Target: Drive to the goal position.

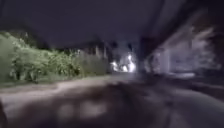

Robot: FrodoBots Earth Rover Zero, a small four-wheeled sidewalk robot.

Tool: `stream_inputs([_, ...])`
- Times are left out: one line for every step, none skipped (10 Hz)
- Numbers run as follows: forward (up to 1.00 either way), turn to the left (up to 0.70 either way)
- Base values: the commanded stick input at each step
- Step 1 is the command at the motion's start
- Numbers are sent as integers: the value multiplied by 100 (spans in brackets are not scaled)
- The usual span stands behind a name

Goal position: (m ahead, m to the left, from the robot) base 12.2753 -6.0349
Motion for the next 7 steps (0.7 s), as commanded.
stream_inputs([70, 0])
stream_inputs([70, 0])
stream_inputs([70, 0])
stream_inputs([70, 0])
stream_inputs([70, 0])
stream_inputs([70, 0])
stream_inputs([70, 0])
